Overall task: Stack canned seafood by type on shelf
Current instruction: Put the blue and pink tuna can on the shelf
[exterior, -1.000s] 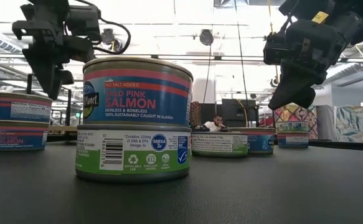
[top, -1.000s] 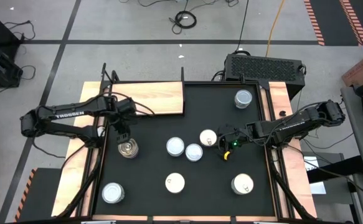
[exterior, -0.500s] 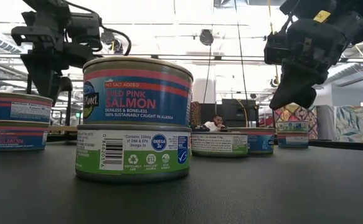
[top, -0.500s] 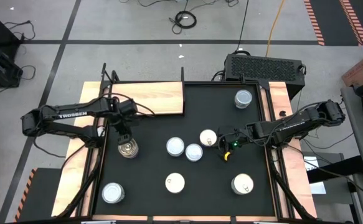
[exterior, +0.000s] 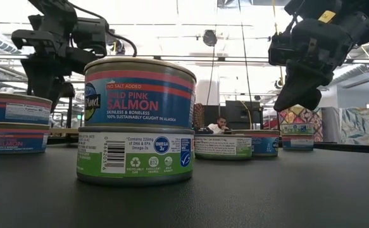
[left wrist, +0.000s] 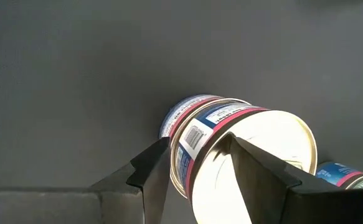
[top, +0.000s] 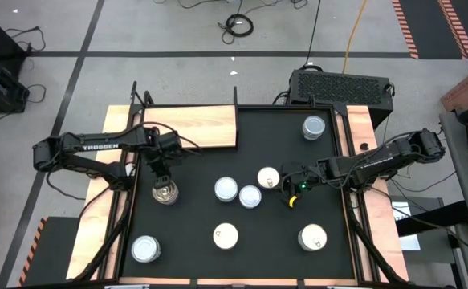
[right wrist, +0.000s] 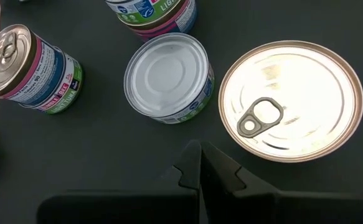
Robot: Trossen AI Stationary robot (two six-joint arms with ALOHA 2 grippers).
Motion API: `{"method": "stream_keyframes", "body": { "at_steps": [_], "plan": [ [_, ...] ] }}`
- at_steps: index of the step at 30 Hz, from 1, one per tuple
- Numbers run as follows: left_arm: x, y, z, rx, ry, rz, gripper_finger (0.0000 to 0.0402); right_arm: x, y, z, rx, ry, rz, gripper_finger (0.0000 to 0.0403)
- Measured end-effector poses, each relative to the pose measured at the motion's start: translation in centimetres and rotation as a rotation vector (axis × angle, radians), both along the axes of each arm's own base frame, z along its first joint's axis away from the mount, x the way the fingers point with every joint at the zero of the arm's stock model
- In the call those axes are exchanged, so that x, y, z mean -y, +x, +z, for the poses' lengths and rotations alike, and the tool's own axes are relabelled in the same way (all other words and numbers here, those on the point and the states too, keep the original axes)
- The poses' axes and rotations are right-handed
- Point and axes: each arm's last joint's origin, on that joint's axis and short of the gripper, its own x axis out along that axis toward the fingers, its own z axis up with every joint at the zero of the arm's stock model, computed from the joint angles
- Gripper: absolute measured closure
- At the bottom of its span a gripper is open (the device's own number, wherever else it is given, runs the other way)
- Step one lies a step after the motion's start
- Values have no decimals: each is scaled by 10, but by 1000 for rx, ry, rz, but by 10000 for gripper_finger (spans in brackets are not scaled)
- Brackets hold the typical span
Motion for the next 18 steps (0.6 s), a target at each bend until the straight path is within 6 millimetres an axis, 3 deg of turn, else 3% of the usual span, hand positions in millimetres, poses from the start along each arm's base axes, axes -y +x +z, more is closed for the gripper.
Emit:
{"method": "stream_keyframes", "body": {
  "at_steps": [4, 12, 18],
  "plan": [
    [0, 0, 0, 0, -7, -2, 265, 0, 0, 0, 0, -1, 1, 403],
    [1, -1, 1, -1, -26, -14, 380, 0, 0, 0, 0, 0, 0, 403],
    [2, 0, 1, 6, -47, -16, 398, 0, 0, 0, 1, 1, 0, 403]
  ]
}}
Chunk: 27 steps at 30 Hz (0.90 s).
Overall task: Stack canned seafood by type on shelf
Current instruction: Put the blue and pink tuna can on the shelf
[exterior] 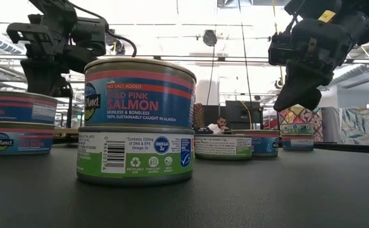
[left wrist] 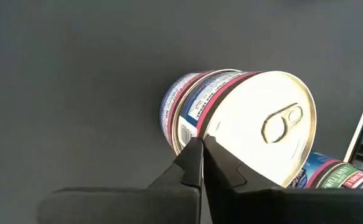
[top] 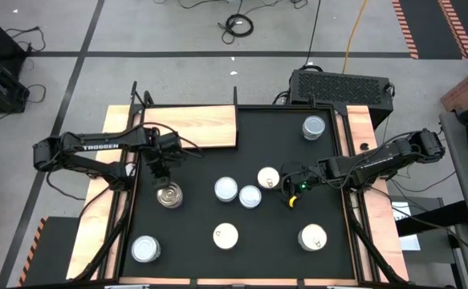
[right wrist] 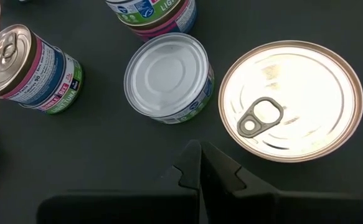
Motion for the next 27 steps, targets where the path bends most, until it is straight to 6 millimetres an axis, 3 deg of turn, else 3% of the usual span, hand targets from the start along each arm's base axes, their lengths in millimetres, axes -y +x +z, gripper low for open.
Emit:
{"method": "stream_keyframes", "body": {
  "at_steps": [12, 21, 27],
  "plan": [
    [-3, 6, 25, 67, 30, 12, 401, 0, 0, 0, -1, -2, 2, 403],
    [-4, 7, 28, 92, -10, 22, 401, 0, 0, 0, -1, -2, 2, 403],
    [-18, 10, 31, 167, -51, 121, 401, 0, 0, 0, -1, -2, 2, 403]
  ]
}}
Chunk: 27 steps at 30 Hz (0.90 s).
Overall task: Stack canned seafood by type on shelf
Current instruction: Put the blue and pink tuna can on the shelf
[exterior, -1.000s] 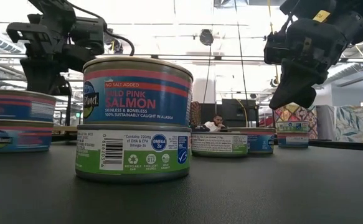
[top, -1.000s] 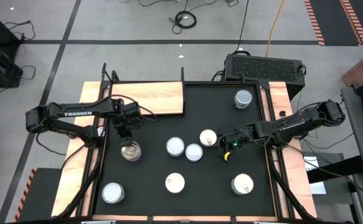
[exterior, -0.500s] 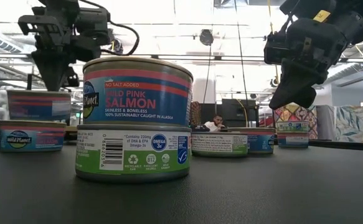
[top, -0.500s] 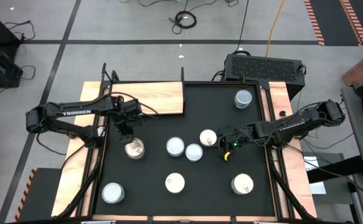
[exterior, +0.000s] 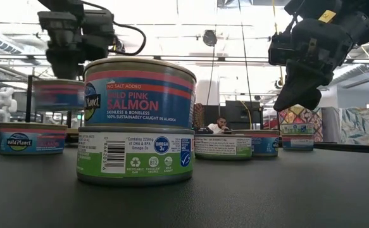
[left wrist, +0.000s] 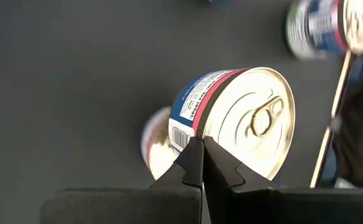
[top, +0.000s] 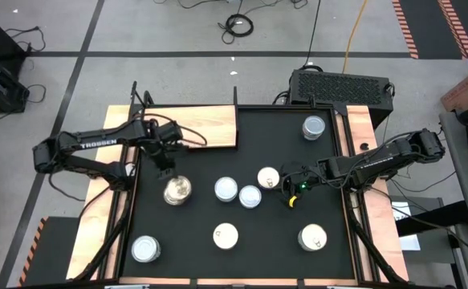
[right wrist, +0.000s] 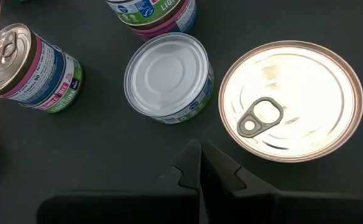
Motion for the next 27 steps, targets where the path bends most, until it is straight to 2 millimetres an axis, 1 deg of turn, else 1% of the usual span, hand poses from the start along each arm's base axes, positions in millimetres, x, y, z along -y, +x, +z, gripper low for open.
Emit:
{"method": "stream_keyframes", "body": {
  "at_steps": [4, 7, 11, 16, 18, 22, 27],
  "plan": [
    [-16, -1, 1, 47, 21, 82, 401, 0, 0, 0, 0, -1, 1, 403],
    [-30, -3, 3, 81, 28, 186, 402, 0, 0, 0, 0, -3, 3, 403],
    [-49, -10, 5, 108, 50, 294, 402, 0, 0, 0, 1, -11, 10, 403],
    [-77, -25, 4, 56, 95, 564, 402, 0, 0, 0, 1, -11, 10, 403],
    [-87, -31, 2, 39, 108, 646, 402, 0, 0, 0, 1, -11, 10, 403],
    [-104, -40, -1, 33, 125, 761, 402, 0, 0, 0, 1, -11, 10, 403],
    [-126, -43, -7, 66, 134, 883, 402, 0, 0, 0, 1, -11, 10, 403]
  ]
}}
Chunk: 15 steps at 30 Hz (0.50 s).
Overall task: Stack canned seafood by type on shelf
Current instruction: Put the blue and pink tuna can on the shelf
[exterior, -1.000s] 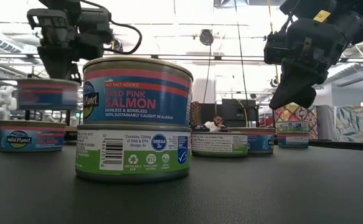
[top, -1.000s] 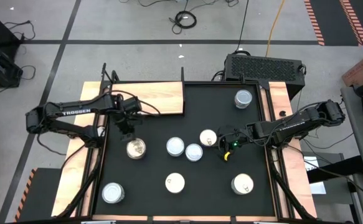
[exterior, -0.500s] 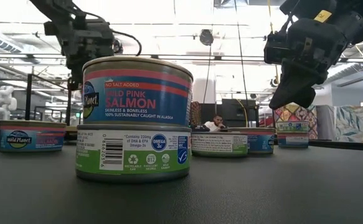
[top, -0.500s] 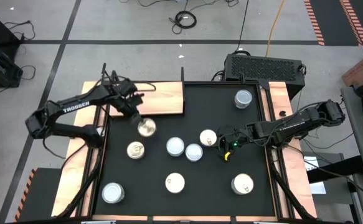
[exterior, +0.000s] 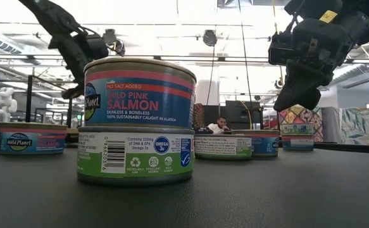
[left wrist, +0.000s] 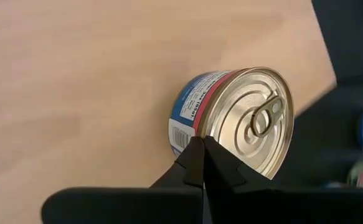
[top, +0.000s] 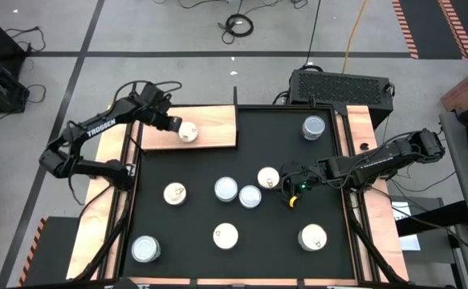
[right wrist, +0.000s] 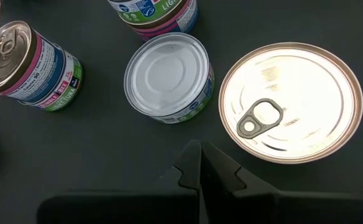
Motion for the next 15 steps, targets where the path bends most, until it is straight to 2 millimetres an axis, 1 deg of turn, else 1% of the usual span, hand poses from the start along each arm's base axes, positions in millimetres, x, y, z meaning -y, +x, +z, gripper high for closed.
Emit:
{"method": "stream_keyframes", "body": {
  "at_steps": [4, 8, 11, 15],
  "plan": [
    [-15, -1, -9, 13, -11, 56, 402, 0, 0, 0, 0, -4, 4, 403],
    [-24, -2, -21, 3, -61, 70, 402, 0, 0, 0, 0, -10, 10, 403],
    [-28, -1, -24, 24, -75, 62, 402, 0, 0, 0, -1, -10, 10, 403],
    [-30, 0, -23, 47, -46, 60, 393, 0, 0, 0, -2, -11, 11, 403]
  ]
}}
